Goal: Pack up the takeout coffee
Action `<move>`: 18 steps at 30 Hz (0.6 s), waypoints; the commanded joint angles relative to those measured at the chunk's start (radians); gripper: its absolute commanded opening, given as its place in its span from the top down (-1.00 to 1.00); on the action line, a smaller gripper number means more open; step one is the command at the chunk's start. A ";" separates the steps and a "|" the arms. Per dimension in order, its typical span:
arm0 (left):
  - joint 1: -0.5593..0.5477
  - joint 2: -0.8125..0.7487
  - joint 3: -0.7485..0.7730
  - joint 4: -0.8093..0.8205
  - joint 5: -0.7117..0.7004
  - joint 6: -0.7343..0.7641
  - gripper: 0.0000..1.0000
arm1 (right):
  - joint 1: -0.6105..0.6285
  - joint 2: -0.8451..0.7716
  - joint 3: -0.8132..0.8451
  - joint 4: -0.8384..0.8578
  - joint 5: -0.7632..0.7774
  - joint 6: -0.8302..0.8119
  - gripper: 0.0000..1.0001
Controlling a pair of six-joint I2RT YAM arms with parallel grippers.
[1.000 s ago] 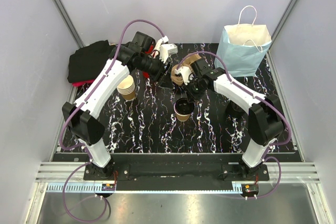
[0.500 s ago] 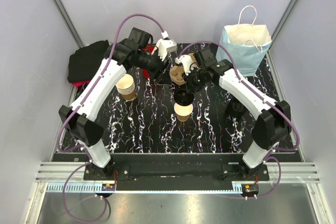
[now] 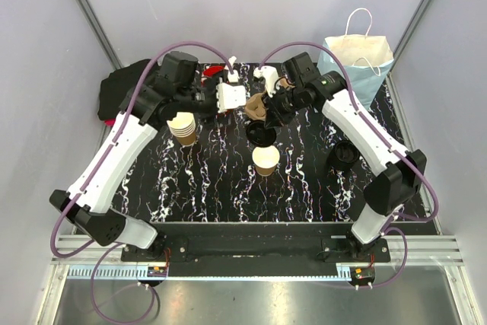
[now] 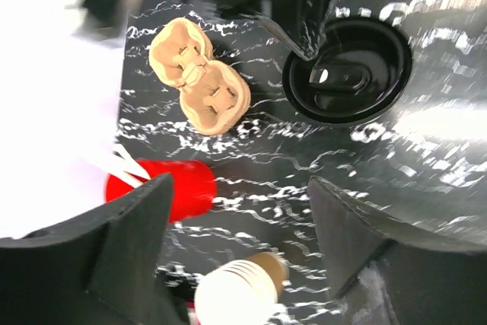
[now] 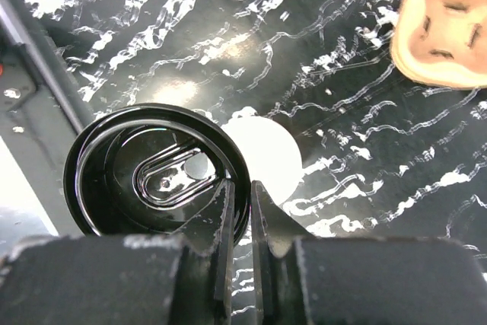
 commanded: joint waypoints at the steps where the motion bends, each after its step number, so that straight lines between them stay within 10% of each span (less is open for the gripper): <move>1: -0.011 -0.011 -0.025 0.028 0.029 0.181 -0.79 | 0.004 0.071 0.136 -0.109 -0.106 0.008 0.87; 18: -0.081 -0.024 -0.099 -0.127 0.096 0.474 -0.98 | -0.054 0.300 0.489 -0.330 -0.424 -0.007 0.87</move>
